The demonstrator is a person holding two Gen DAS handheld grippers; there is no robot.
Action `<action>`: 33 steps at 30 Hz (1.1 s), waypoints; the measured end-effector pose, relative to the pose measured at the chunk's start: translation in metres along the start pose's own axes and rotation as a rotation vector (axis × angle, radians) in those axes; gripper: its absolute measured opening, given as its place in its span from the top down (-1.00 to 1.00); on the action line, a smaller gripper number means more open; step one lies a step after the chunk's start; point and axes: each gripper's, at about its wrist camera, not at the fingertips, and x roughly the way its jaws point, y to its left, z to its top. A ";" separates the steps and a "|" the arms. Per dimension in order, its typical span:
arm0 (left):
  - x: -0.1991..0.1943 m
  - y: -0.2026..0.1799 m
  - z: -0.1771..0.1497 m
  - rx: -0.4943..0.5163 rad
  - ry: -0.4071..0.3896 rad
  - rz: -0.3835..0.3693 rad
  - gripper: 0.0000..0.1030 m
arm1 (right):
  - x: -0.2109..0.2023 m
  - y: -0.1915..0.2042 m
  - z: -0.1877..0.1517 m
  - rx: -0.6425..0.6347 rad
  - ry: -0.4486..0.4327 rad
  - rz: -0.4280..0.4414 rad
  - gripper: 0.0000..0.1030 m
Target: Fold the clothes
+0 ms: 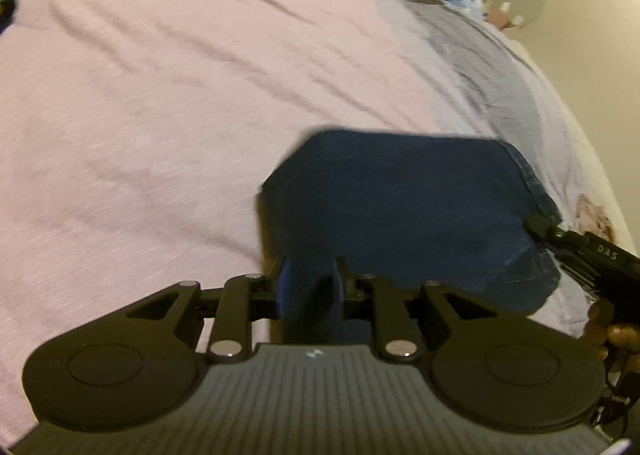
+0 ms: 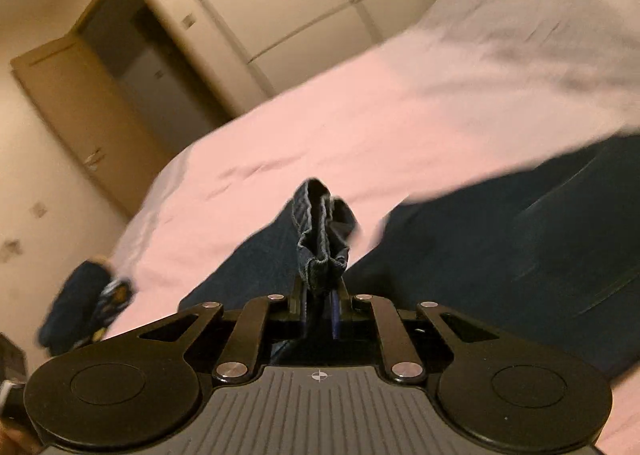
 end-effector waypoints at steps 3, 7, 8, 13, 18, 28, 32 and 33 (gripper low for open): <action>0.016 -0.022 0.004 0.027 0.002 -0.046 0.66 | -0.035 -0.038 0.021 -0.002 -0.055 -0.115 0.83; 0.048 -0.050 -0.001 0.056 0.031 -0.095 0.65 | -0.030 -0.101 0.015 0.146 0.022 -0.282 0.83; 0.055 -0.054 -0.002 0.063 0.038 -0.090 0.64 | -0.024 -0.118 0.009 0.226 0.054 -0.305 0.83; 0.060 -0.064 -0.004 0.101 0.056 -0.027 0.63 | -0.021 -0.165 -0.020 0.558 0.054 -0.233 0.54; 0.056 -0.063 -0.001 0.096 0.077 0.003 0.63 | -0.024 -0.176 -0.029 0.702 0.011 -0.174 0.52; 0.048 -0.096 0.014 0.131 0.050 -0.045 0.63 | -0.070 -0.149 0.034 0.328 -0.130 -0.179 0.86; 0.064 -0.121 0.016 0.174 0.063 -0.086 0.63 | -0.108 -0.171 0.065 0.297 -0.250 -0.237 0.86; 0.073 -0.126 0.014 0.181 0.081 -0.082 0.63 | -0.105 -0.190 0.063 0.338 -0.218 -0.275 0.86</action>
